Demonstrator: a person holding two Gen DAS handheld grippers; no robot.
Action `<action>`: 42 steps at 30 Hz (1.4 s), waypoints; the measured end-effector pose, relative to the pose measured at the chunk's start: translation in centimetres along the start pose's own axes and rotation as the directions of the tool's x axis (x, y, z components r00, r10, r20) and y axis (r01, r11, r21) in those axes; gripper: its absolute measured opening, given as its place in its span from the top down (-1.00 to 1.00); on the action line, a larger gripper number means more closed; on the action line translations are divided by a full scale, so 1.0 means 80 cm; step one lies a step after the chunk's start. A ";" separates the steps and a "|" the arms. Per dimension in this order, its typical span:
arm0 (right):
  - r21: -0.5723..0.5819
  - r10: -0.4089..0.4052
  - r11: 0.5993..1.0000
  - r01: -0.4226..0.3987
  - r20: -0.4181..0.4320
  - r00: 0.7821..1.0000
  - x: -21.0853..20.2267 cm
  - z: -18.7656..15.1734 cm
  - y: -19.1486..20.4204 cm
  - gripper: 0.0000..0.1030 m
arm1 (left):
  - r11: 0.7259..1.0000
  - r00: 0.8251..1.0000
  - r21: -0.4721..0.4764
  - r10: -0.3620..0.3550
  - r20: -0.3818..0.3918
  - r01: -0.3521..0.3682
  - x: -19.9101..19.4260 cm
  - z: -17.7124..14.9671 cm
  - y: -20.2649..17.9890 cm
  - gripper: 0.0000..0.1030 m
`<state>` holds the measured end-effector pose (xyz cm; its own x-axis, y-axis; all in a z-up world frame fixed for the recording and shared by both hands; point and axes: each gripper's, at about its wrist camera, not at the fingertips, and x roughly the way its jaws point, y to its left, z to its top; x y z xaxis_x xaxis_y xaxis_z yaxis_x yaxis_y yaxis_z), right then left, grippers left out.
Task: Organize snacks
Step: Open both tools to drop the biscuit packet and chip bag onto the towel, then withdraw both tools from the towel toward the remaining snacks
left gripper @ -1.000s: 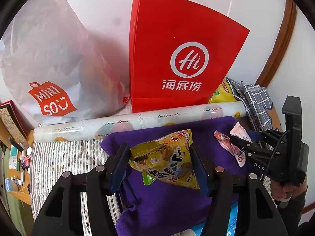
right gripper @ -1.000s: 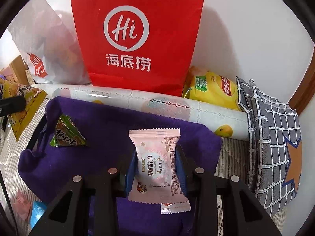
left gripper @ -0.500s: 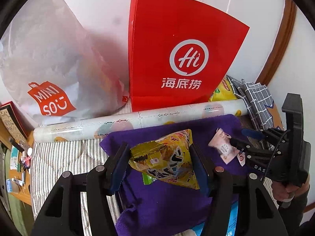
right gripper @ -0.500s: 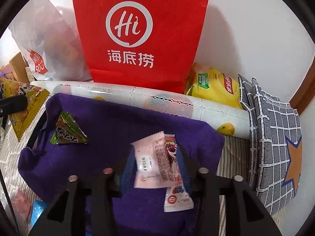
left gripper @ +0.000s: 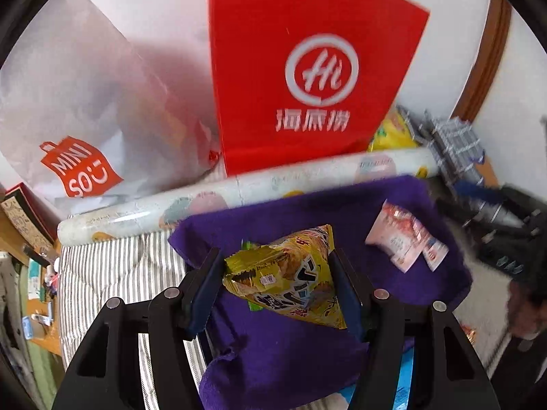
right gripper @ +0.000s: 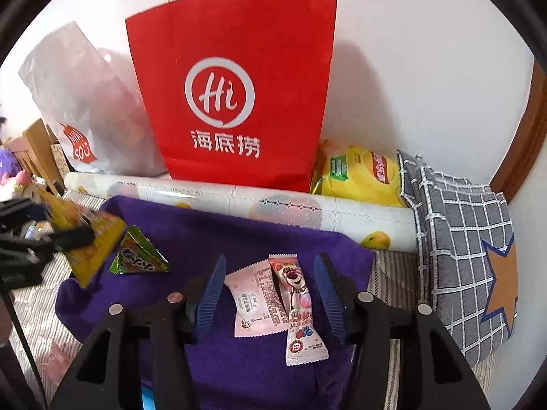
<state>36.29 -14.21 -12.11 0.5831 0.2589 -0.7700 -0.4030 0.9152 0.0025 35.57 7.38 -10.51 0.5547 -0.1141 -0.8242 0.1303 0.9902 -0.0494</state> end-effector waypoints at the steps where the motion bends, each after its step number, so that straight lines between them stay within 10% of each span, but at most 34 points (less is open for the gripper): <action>1: 0.001 -0.003 1.000 0.003 0.007 1.000 -0.004 0.001 -0.001 0.00 | 1.000 1.000 0.012 0.015 -0.018 -0.015 0.006 -0.002 -0.004 -0.19; 17: 0.034 -0.010 0.999 0.009 0.012 1.000 -0.012 0.003 -0.012 -0.01 | 0.995 0.993 0.090 0.061 -0.103 -0.052 0.029 -0.019 -0.032 -0.30; 30: 0.126 -0.001 0.992 -0.002 0.017 1.000 -0.035 -0.015 -0.022 -0.12 | 0.991 0.997 0.111 0.072 0.022 -0.074 -0.019 -0.010 -0.044 -0.62; 42: 0.236 -0.170 0.959 0.160 0.025 0.985 -0.128 -0.060 -0.033 -0.62 | 0.991 0.985 0.110 0.051 0.164 -0.070 -0.094 -0.015 -0.056 -0.62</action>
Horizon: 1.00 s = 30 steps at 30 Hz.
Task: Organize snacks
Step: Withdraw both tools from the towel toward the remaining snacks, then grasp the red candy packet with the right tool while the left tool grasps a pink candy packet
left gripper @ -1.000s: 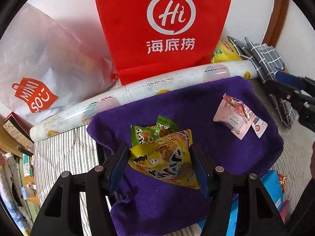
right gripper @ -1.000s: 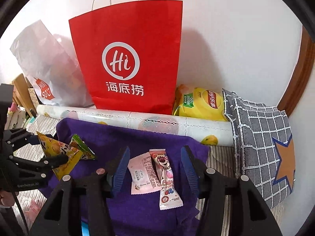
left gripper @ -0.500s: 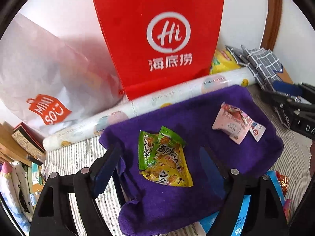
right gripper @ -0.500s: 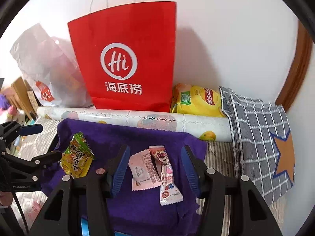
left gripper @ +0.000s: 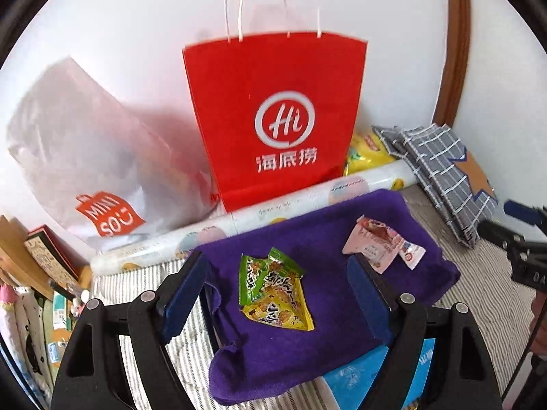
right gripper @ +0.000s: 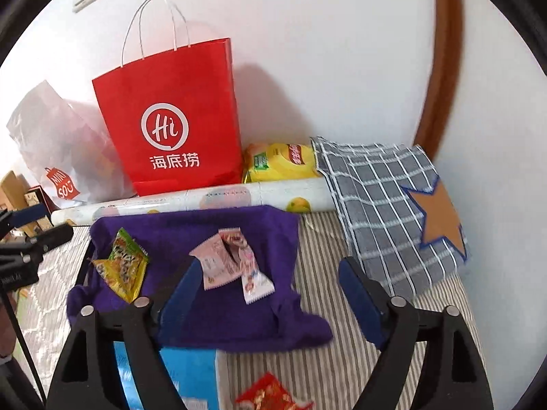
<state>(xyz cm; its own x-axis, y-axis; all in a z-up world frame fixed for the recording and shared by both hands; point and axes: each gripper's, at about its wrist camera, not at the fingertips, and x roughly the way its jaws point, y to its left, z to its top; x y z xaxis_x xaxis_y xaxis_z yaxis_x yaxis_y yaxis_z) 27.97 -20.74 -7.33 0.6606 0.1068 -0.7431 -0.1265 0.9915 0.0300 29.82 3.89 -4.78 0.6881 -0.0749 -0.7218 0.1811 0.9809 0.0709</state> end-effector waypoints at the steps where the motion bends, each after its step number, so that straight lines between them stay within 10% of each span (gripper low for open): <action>1: 0.006 -0.003 1.000 0.003 -0.013 1.000 -0.006 -0.005 -0.001 -0.62 | 1.000 1.000 0.003 0.003 0.005 -0.003 -0.004 0.000 -0.001 -0.62; 19: 0.037 -0.029 0.999 0.029 0.001 1.000 -0.071 -0.120 -0.004 -0.62 | 0.997 0.997 0.049 -0.055 0.057 0.052 -0.090 -0.063 -0.025 -0.62; 30: 0.057 0.045 0.998 -0.038 -0.130 0.990 -0.047 -0.190 0.006 -0.40 | 0.986 0.995 -0.141 -0.095 -0.041 0.088 -0.095 -0.152 0.013 -0.62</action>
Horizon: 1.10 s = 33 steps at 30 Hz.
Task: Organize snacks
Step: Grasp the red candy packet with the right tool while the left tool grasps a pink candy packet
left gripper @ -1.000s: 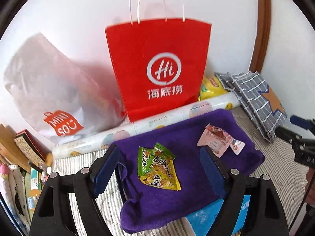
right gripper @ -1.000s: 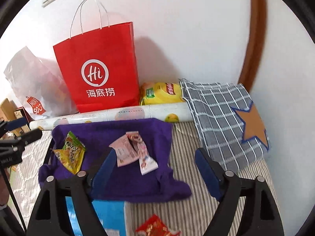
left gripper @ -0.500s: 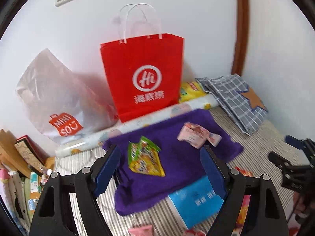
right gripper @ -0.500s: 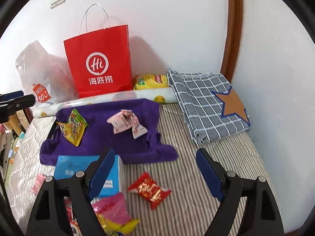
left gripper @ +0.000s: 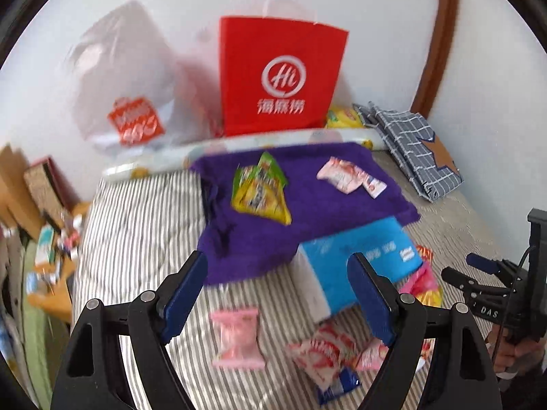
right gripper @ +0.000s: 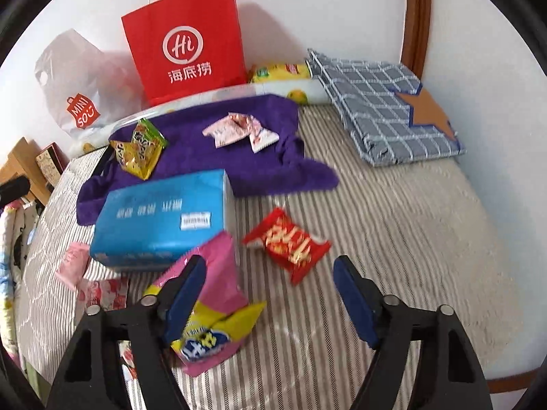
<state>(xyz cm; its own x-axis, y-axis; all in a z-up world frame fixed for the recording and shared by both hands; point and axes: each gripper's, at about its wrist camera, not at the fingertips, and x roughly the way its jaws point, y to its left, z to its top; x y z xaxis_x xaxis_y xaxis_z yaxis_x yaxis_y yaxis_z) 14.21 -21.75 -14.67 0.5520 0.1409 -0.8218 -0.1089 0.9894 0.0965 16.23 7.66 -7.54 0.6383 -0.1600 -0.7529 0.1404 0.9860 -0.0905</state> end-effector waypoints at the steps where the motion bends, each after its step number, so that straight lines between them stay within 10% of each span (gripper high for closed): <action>1: 0.010 0.018 1.000 -0.018 -0.006 1.000 0.002 -0.003 -0.002 -0.39 | 1.000 1.000 -0.004 0.003 -0.008 -0.003 0.000 -0.007 0.002 -0.62; 11: -0.010 -0.017 1.000 0.017 -0.001 1.000 0.037 0.005 -0.039 -0.10 | 0.999 0.998 -0.007 0.036 -0.053 -0.037 0.015 -0.044 0.003 -0.62; 29: -0.251 0.169 0.948 -0.194 -0.117 0.979 0.117 0.027 -0.042 -0.09 | 0.993 0.991 -0.090 0.062 -0.118 -0.073 0.041 -0.046 0.027 -0.62; 33: -0.277 0.141 0.947 -0.165 -0.106 0.984 0.110 0.021 -0.042 0.27 | 0.995 0.992 -0.085 0.048 -0.113 -0.058 0.043 -0.045 0.023 -0.62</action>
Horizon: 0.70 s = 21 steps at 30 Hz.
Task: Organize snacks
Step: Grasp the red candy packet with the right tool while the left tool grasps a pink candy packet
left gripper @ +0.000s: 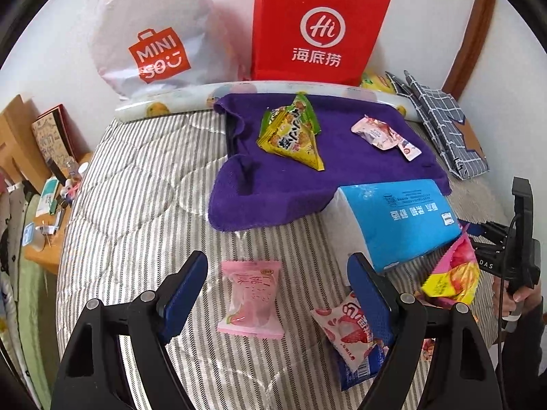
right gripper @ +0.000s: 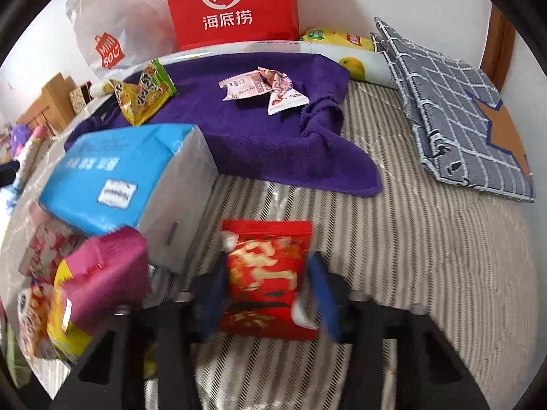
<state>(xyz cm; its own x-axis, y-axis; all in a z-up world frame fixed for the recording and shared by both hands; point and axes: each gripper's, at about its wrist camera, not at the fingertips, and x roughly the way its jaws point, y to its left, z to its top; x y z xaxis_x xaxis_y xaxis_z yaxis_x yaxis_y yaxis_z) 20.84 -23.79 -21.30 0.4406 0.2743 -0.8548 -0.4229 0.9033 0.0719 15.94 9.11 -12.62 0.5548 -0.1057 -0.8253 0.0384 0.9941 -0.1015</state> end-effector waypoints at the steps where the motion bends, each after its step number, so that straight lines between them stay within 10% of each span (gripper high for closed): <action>1: 0.008 -0.001 1.000 0.001 0.000 1.000 -0.001 -0.001 -0.002 0.28 | 1.000 1.000 0.002 -0.004 0.000 0.004 0.001 -0.001 -0.001 -0.62; 21: 0.265 -0.108 0.960 0.084 0.078 0.991 -0.048 -0.071 -0.021 0.28 | 0.994 0.990 -0.041 0.099 -0.100 -0.104 0.066 -0.038 0.032 -0.52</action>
<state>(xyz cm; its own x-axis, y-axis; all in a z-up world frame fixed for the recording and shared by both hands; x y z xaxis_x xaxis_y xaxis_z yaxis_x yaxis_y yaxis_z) 15.39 -28.26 -21.07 0.5440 0.1994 -0.8151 -0.1589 0.9783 0.1333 16.47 11.02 -18.89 0.4703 -0.0083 -0.8825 -0.0532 0.9979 -0.0377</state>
